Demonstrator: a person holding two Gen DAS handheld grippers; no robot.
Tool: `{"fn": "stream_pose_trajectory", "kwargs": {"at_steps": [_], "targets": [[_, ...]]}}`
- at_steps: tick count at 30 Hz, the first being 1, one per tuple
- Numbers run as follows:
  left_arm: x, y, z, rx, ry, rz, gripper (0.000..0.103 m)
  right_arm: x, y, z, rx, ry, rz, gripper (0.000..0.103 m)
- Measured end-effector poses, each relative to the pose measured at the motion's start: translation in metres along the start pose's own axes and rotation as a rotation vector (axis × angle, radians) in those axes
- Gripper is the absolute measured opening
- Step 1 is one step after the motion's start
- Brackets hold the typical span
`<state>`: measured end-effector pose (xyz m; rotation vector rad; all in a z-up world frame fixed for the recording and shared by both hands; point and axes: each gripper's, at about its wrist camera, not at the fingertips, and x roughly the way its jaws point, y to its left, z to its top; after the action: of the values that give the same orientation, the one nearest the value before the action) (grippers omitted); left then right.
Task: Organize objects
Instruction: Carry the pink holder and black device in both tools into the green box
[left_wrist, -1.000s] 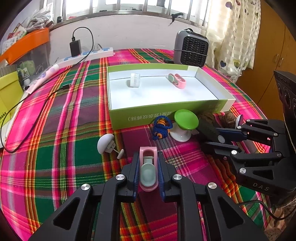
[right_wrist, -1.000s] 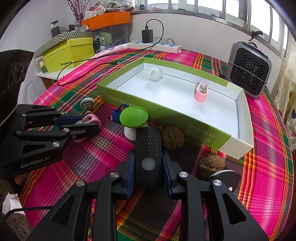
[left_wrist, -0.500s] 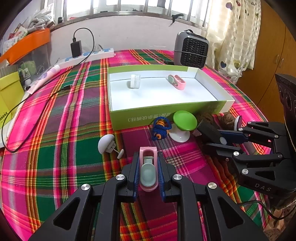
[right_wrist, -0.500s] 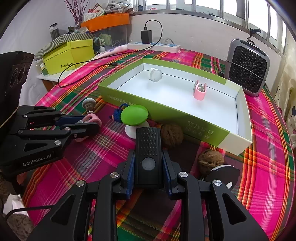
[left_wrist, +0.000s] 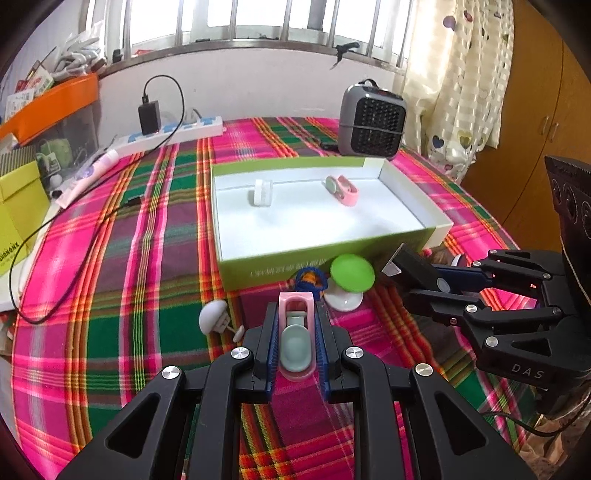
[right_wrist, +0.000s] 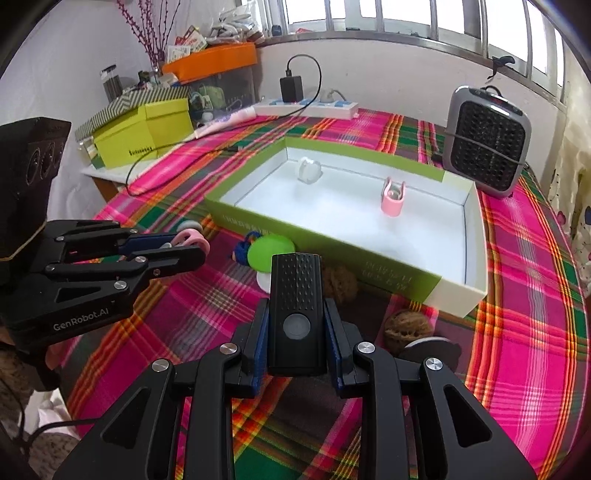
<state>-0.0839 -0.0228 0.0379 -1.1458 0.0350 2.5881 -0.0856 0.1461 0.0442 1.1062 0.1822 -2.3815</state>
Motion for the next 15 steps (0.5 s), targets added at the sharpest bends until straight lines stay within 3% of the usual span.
{"fn": "stream_pose_trajectory", "kwargs": {"at_steps": [15], "targets": [[0.011, -0.002, 0.044, 0.003, -0.02, -0.024, 0.016, 0.0, -0.026, 0.025, 0.046, -0.005, -0.068, 0.028]]}}
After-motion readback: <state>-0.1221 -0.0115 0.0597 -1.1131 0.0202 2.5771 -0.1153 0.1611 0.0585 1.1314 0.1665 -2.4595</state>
